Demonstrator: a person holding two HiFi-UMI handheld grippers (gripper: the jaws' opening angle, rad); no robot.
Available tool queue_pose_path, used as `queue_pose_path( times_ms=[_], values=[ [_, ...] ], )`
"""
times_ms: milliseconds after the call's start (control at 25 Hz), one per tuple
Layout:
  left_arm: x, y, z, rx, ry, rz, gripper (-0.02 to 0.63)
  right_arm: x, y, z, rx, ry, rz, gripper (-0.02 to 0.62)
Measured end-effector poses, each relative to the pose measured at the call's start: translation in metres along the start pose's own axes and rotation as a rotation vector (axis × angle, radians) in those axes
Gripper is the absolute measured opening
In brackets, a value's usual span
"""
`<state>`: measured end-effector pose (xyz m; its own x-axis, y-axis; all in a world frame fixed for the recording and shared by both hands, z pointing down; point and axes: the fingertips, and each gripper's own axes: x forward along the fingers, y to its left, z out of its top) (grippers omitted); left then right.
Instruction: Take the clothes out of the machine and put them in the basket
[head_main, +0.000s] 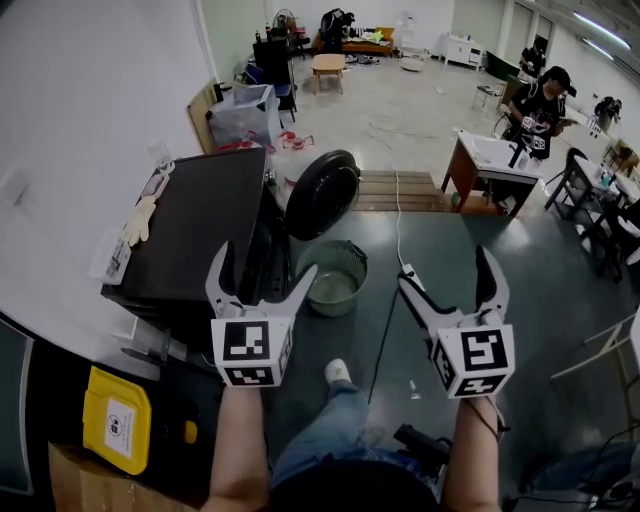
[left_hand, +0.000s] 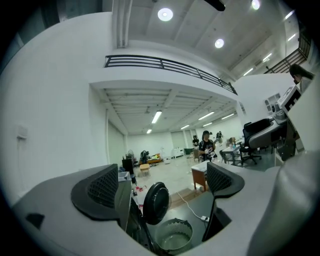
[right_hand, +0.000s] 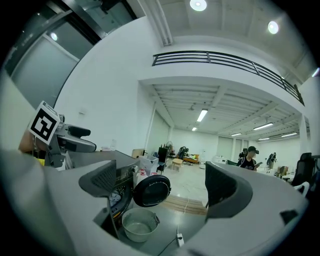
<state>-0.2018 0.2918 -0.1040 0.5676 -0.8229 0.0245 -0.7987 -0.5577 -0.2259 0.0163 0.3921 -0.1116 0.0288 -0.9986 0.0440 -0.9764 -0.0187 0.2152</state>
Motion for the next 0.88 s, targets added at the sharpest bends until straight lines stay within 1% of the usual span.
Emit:
queue_pose_path(
  times_ms=[200,480,640,760,880],
  values=[
    [0.047,0.009,-0.002,-0.014,0.0,0.01,0.552,0.04,-0.018,-0.006,-0.007,0.014,0.004,0.554],
    [0.131,0.027,-0.012,-0.036,0.022,0.011,0.552,0.116,-0.044,-0.021,-0.011,0.055,0.013,0.554],
    [0.18,0.037,-0.032,-0.056,0.064,0.015,0.552,0.164,-0.058,-0.031,-0.033,0.076,0.023,0.553],
    [0.211,0.046,-0.052,-0.039,0.112,0.013,0.552,0.2,-0.063,-0.042,-0.06,0.111,0.049,0.552],
    [0.241,0.062,-0.064,-0.033,0.136,0.006,0.552,0.237,-0.066,-0.053,-0.083,0.153,0.073,0.552]
  ],
)
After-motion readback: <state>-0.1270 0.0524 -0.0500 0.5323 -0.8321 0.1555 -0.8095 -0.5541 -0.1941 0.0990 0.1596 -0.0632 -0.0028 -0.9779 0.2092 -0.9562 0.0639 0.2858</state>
